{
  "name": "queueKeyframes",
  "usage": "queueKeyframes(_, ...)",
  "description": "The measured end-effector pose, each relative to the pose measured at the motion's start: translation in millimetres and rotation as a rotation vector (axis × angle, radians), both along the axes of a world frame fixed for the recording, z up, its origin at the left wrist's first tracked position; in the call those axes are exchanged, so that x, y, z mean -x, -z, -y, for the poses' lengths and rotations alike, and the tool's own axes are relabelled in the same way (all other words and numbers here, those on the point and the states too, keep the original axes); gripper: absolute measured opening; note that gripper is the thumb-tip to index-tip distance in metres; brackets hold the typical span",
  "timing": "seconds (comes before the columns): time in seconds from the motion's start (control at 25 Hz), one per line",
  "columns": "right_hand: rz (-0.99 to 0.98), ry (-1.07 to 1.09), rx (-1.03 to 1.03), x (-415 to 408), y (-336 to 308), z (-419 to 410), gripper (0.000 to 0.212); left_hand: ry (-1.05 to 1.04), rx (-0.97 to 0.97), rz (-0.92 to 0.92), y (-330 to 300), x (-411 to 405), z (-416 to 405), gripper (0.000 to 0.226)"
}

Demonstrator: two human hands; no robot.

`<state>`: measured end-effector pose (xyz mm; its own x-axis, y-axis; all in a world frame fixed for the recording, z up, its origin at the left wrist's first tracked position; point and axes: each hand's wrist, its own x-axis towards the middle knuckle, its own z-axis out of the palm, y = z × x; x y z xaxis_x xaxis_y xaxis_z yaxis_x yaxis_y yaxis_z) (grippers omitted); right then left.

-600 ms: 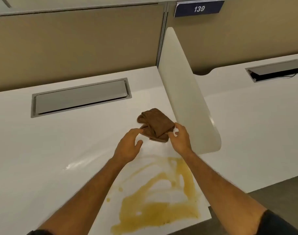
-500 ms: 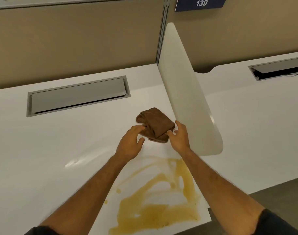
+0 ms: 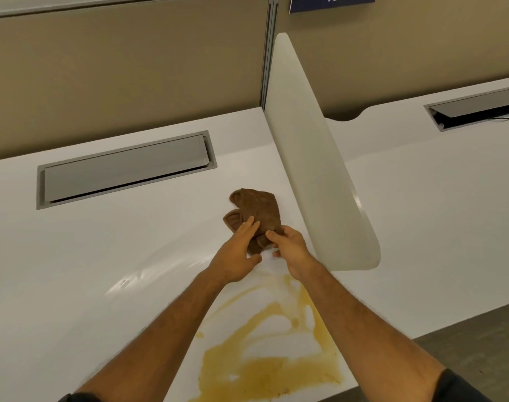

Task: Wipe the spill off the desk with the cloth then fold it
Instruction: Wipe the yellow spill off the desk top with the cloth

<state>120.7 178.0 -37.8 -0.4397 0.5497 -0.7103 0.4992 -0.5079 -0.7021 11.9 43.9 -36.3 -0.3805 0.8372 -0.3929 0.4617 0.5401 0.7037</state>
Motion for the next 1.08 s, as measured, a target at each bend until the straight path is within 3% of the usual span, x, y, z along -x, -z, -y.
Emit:
queueKeyframes(0.24,-0.149,-0.071,0.002,-3.9,-45.8,45.1,0.008,-0.122,-0.08,-0.043,-46.2,4.6,53.1,0.078)
queueKeyframes(0.4,-0.13,-0.222,-0.139,-15.2,-97.4,94.4,0.009,-0.151,-0.174,-0.091,-86.9,-6.6,110.2,0.065)
queueKeyframes(0.64,-0.168,-0.272,-0.283,-46.7,-153.6,191.7,0.015,-0.092,-0.257,-0.22,-133.6,-39.4,214.2,0.078)
queueKeyframes(0.84,-0.239,-0.242,-0.385,-81.9,-177.4,258.2,0.017,-0.214,-0.331,-0.206,-157.2,-62.7,289.3,0.034)
queueKeyframes(1.08,-0.118,-0.261,-0.784,-128.9,-190.1,299.7,0.021,-0.256,-0.363,-0.189,-197.3,-92.7,324.3,0.023)
